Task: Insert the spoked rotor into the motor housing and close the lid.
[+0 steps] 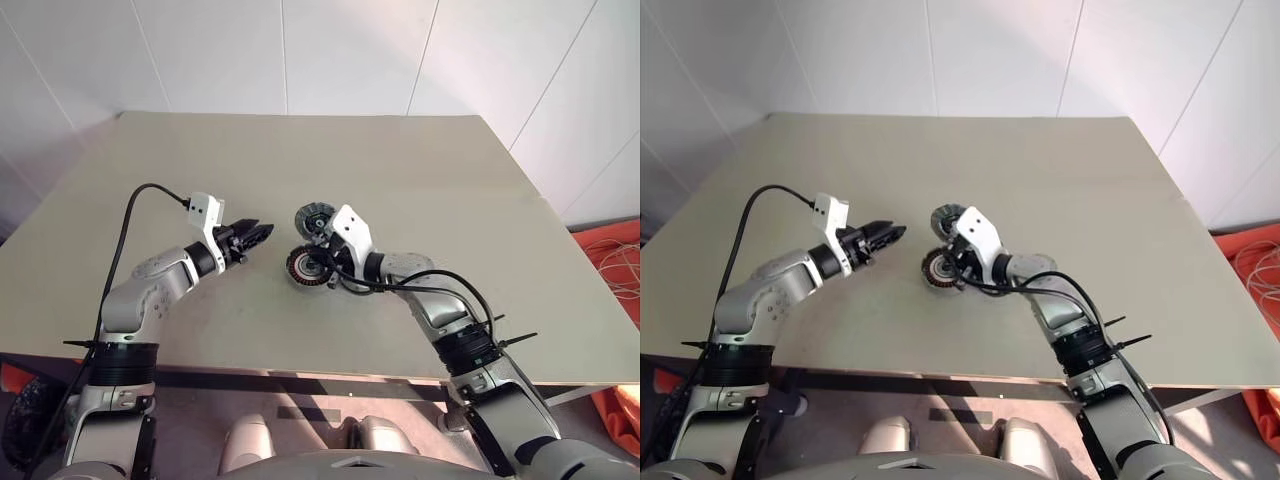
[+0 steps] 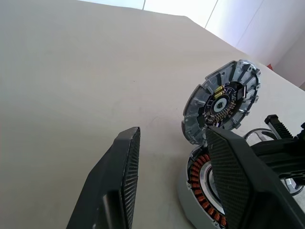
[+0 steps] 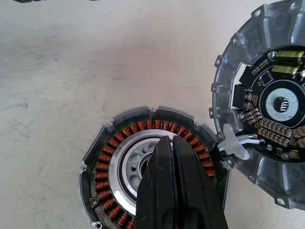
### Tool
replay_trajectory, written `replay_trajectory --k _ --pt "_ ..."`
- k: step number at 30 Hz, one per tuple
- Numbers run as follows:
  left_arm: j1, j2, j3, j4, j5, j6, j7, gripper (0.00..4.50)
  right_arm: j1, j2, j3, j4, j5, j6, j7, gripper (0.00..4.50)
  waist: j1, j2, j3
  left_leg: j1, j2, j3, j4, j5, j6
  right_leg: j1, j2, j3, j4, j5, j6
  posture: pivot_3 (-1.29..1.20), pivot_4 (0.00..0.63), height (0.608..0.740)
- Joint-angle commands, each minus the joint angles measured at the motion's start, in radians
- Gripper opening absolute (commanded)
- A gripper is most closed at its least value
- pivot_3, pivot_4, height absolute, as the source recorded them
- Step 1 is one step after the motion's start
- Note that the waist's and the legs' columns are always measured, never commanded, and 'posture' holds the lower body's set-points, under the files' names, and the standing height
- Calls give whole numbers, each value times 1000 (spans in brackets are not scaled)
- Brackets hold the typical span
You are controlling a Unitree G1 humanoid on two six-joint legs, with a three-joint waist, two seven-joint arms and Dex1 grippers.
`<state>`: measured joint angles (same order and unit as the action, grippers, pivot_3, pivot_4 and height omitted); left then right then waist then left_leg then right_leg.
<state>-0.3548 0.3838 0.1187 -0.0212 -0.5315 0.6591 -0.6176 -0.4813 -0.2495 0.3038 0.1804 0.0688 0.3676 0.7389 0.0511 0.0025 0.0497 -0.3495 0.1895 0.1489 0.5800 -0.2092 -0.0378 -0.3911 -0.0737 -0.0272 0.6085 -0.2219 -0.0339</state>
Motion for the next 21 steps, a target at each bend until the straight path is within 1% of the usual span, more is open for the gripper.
replay_trajectory --k 1,21 --pt "-2 2 12 -40 -8 -12 2 2299 -22 4 -3 -11 -6 -26 0 28 0 0 0 0 0 0 0 0 0 0 0 0 0 0 0 0 0 740" --pt "0 -1 7 -39 -6 -9 4 2299 39 12 1 -111 3 51 -10 28 0 0 0 0 0 0 0 0 0 0 0 0 0 0 0 0 0 740"
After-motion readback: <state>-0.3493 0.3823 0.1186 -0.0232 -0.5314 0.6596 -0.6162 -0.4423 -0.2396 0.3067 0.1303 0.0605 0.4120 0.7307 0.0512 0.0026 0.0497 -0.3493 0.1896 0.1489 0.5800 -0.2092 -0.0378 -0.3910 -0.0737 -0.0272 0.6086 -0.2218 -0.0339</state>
